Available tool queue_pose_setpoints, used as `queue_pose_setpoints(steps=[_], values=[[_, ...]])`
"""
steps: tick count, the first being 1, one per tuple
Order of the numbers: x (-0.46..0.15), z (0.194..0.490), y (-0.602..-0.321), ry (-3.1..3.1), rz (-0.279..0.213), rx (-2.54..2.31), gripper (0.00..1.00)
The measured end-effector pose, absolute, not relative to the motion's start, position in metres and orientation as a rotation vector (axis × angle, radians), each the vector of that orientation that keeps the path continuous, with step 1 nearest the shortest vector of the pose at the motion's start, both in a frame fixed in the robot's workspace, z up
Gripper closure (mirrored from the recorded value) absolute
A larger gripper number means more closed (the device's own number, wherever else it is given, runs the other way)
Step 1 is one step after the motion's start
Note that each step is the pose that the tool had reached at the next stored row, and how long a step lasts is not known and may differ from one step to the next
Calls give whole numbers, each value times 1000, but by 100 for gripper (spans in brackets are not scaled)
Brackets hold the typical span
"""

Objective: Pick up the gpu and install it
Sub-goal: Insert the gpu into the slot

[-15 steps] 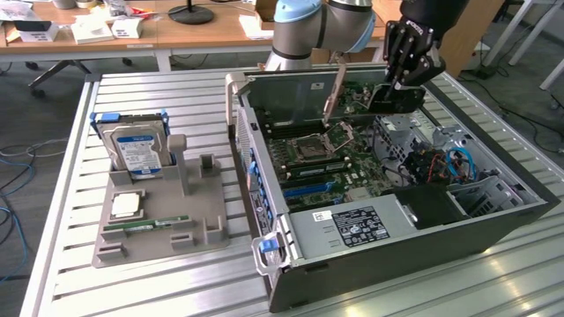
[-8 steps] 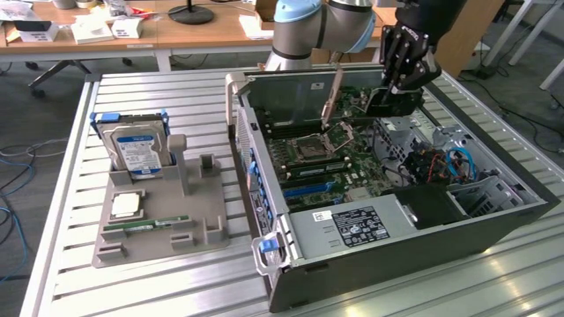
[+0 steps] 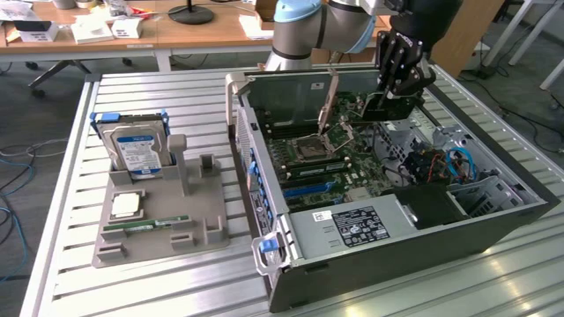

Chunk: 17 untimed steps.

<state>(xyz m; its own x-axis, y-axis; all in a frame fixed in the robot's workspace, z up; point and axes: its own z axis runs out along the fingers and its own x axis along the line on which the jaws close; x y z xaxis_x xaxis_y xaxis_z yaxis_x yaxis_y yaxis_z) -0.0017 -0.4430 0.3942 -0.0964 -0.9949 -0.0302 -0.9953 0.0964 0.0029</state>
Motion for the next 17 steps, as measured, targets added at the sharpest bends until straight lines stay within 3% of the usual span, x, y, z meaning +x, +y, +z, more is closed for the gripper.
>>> queue_pose_setpoints(steps=[17], values=[[-2,380,-443,2311,35,-2098,74]])
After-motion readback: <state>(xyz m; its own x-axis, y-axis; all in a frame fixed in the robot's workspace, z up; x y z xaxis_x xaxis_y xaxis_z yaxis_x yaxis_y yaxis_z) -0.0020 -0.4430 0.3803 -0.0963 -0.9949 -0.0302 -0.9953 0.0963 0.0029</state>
